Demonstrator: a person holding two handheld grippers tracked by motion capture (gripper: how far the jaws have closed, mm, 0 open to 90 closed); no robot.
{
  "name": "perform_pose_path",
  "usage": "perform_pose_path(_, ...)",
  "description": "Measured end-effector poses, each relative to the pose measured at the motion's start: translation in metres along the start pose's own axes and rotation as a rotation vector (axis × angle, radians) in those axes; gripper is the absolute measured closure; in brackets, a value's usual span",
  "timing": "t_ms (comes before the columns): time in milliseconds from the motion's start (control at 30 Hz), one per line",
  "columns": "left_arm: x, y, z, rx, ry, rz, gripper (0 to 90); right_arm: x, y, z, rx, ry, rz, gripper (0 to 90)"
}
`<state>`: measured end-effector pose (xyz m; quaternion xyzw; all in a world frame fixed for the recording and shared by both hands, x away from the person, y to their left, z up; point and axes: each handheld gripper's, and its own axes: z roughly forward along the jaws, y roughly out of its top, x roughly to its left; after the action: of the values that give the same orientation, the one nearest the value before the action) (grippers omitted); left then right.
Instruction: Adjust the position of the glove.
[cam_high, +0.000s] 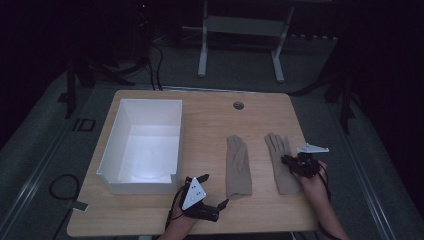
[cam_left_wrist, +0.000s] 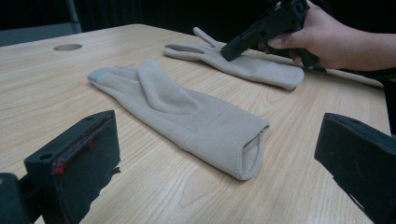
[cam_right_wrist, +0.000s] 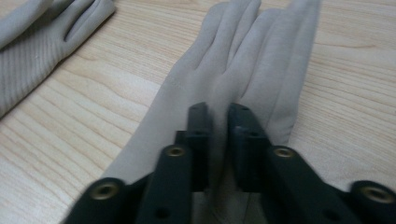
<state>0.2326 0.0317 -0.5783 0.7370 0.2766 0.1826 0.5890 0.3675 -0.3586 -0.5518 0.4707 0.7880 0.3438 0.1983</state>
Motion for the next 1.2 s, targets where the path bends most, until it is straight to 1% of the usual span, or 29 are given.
perform_pose_path(67,0.0,0.0,0.0,0.001,0.001,-0.002,0.5,0.003,0.001,-0.001,-0.002,-0.017,0.03,85.9)
perform_pose_path(100,0.0,0.0,0.0,0.001,0.001,-0.003,0.5,0.004,0.002,-0.001,-0.007,-0.025,0.039,87.0)
perform_pose_path(167,0.0,0.0,0.0,0.001,0.001,-0.004,0.5,0.006,0.005,-0.005,-0.027,-0.031,0.077,87.2)
perform_pose_path(267,0.0,0.0,0.0,0.001,0.001,-0.003,0.5,0.009,0.011,-0.012,-0.044,-0.054,0.097,87.5)
perform_pose_path(367,0.0,0.0,0.0,0.0,0.001,-0.002,0.5,0.01,0.017,-0.02,-0.067,-0.061,0.128,87.7)
perform_pose_path(467,0.0,0.0,0.0,0.0,0.001,-0.002,0.5,0.014,0.024,-0.031,-0.098,-0.067,0.133,87.7)
perform_pose_path(533,0.0,0.0,0.0,0.001,0.0,-0.003,0.5,0.017,0.03,-0.039,-0.114,-0.083,0.131,87.7)
perform_pose_path(600,0.0,0.0,0.0,0.001,0.001,-0.004,0.5,0.019,0.037,-0.047,-0.143,-0.091,0.148,87.6)
perform_pose_path(633,0.0,0.0,0.0,0.001,0.001,-0.004,0.5,0.019,0.037,-0.047,-0.143,-0.091,0.148,87.6)
perform_pose_path(667,0.0,0.0,0.0,0.001,0.001,-0.005,0.5,0.021,0.041,-0.052,-0.151,-0.096,0.151,87.6)
perform_pose_path(700,0.0,0.0,0.0,0.002,0.002,-0.003,0.5,0.024,0.049,-0.06,-0.167,-0.108,0.159,87.6)
perform_pose_path(733,0.0,0.0,0.0,0.002,0.002,-0.003,0.5,0.026,0.053,-0.063,-0.173,-0.113,0.158,87.6)
perform_pose_path(767,0.0,0.0,0.0,0.002,0.002,-0.003,0.5,0.026,0.053,-0.063,-0.173,-0.113,0.158,87.6)
perform_pose_path(800,0.0,0.0,0.0,0.002,0.003,-0.002,0.5,0.031,0.061,-0.07,-0.19,-0.133,0.157,87.6)
perform_pose_path(833,0.0,0.0,0.0,0.002,0.003,-0.002,0.5,0.031,0.061,-0.07,-0.19,-0.133,0.157,87.6)
perform_pose_path(867,0.0,0.0,0.0,0.002,0.003,-0.003,0.5,0.037,0.069,-0.075,-0.2,-0.148,0.153,87.6)
perform_pose_path(933,0.0,0.0,0.0,0.002,0.003,-0.002,0.5,0.044,0.077,-0.08,-0.212,-0.156,0.157,87.6)
perform_pose_path(967,0.0,0.0,0.0,0.002,0.003,-0.002,0.5,0.044,0.077,-0.08,-0.212,-0.156,0.157,87.6)
perform_pose_path(1000,0.0,0.0,0.0,0.001,0.003,0.0,0.5,0.053,0.083,-0.082,-0.225,-0.182,0.149,87.6)
perform_pose_path(1033,0.0,0.0,0.0,0.001,0.003,0.0,0.5,0.058,0.086,-0.083,-0.23,-0.186,0.147,87.6)
perform_pose_path(1067,0.0,0.0,0.0,0.001,0.002,0.001,0.5,0.063,0.088,-0.083,-0.237,-0.185,0.153,87.6)
perform_pose_path(1100,0.0,0.0,0.0,0.001,0.002,0.001,0.5,0.063,0.088,-0.083,-0.237,-0.185,0.153,87.6)
perform_pose_path(1133,0.0,0.0,0.0,0.0,0.003,-0.001,0.5,0.068,0.091,-0.083,-0.241,-0.186,0.152,87.6)
perform_pose_path(1167,0.0,0.0,0.0,0.0,0.002,0.0,0.5,0.077,0.095,-0.081,-0.251,-0.172,0.163,87.6)
perform_pose_path(1200,0.0,0.0,0.0,-0.001,0.001,0.0,0.5,0.082,0.097,-0.08,-0.253,-0.167,0.168,87.6)
